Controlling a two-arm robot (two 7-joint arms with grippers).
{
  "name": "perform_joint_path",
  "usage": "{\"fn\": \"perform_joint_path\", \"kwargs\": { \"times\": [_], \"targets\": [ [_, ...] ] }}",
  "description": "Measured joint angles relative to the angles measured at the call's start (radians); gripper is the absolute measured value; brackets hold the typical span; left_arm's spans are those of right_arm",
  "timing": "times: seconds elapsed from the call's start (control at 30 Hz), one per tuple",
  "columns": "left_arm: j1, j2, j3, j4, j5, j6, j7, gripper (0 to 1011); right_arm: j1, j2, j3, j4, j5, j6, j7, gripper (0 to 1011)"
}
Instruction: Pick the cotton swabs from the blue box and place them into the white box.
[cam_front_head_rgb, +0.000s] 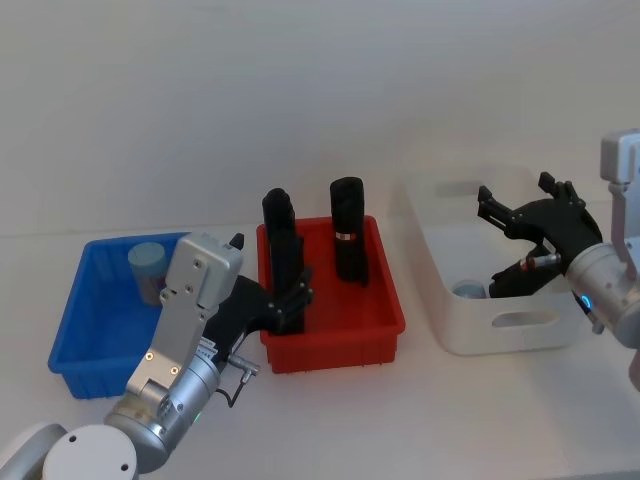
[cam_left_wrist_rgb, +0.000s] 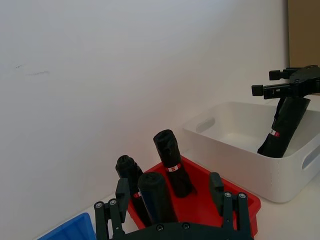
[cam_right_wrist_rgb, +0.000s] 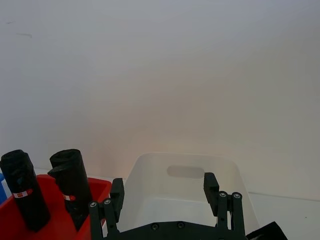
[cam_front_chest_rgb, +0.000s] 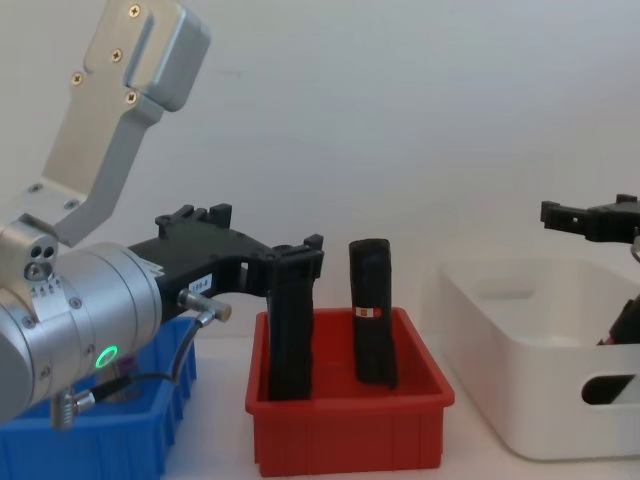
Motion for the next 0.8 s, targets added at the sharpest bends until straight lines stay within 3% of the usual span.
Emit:
{"fn": "perform_joint_path", "kwargs": {
  "times": [0.8],
  "targets": [
    [0.000,0.000,0.000,0.000,0.000,0.000,0.000,1004,0.000,0.000,0.000,0.000,-0.002,-0.004,0.002,1002]
  ]
}}
